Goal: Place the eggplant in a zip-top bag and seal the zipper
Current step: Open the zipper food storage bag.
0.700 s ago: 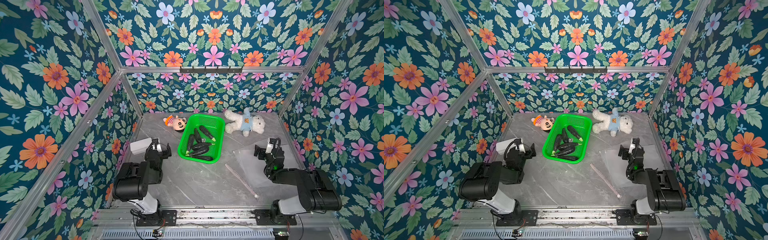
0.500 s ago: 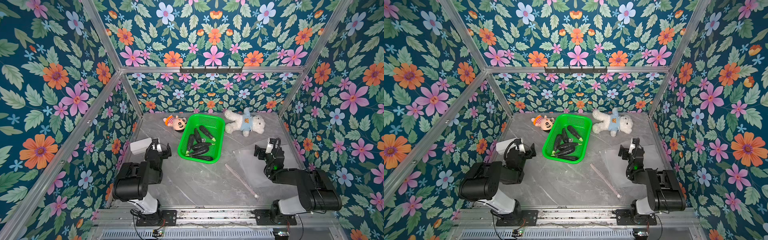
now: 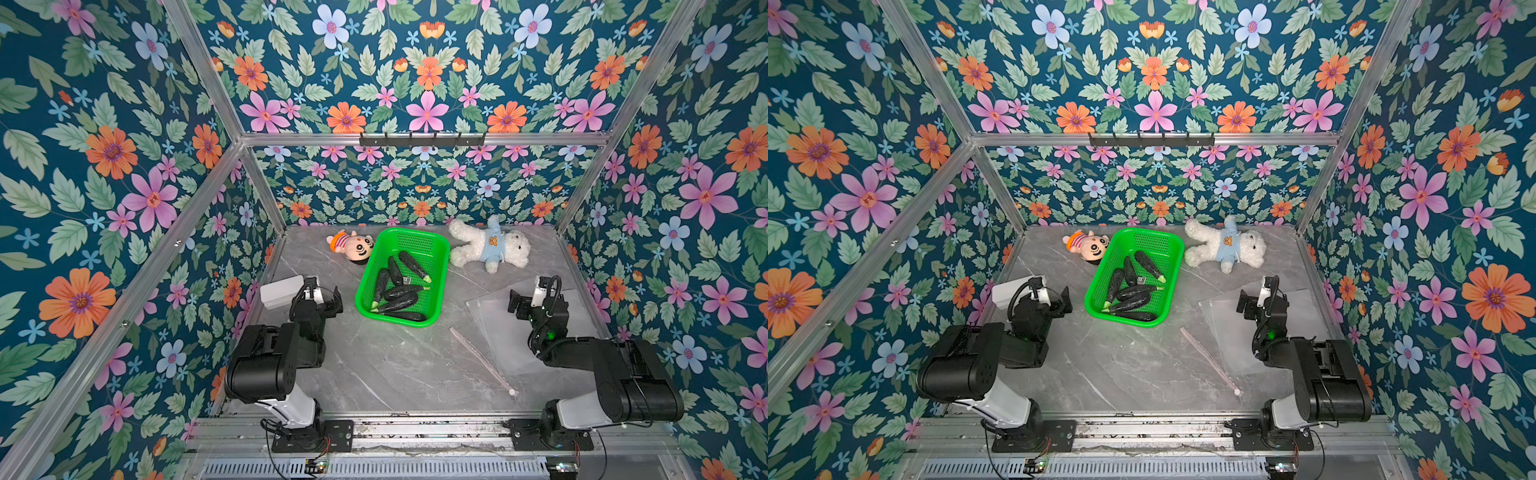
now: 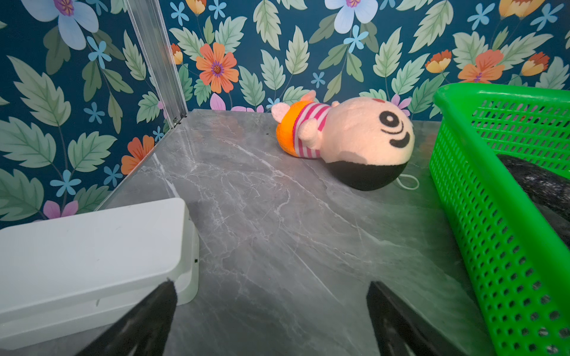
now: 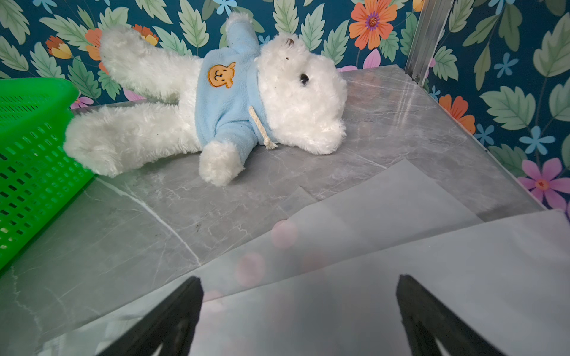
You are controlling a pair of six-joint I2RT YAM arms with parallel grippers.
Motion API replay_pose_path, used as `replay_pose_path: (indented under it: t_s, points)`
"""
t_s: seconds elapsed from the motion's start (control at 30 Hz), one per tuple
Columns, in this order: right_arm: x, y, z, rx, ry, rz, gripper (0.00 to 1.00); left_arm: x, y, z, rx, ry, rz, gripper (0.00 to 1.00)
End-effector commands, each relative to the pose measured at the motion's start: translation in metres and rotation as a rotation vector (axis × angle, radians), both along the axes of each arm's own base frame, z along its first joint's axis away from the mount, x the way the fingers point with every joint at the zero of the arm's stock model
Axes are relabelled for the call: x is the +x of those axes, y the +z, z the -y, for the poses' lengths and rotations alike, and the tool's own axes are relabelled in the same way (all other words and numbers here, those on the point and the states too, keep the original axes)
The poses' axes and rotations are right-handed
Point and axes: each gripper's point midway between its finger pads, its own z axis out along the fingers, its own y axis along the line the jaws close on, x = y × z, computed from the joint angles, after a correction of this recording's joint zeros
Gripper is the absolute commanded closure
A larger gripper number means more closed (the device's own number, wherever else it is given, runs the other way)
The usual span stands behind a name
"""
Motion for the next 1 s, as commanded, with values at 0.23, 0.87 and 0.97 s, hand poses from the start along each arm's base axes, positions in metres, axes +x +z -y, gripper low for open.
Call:
replay_pose_path:
  t_s: [0.23,0.87,0.97]
  points:
    - [0.002,0.006,0.004,-0.007,-0.017,0.019,0.01,0.002,0.014,0.002,0.014,-0.013,0.045,0.01]
    - [-0.032,0.04,-0.044,0.222,0.062,-0.348,0.02,0.002,0.073,0.054,-0.15,-0.017,-0.06,0.01]
    - [-0.055,0.027,-0.062,0.264,0.09,-0.451,0.05,-0.003,0.069,0.078,-0.202,-0.041,-0.082,0.01]
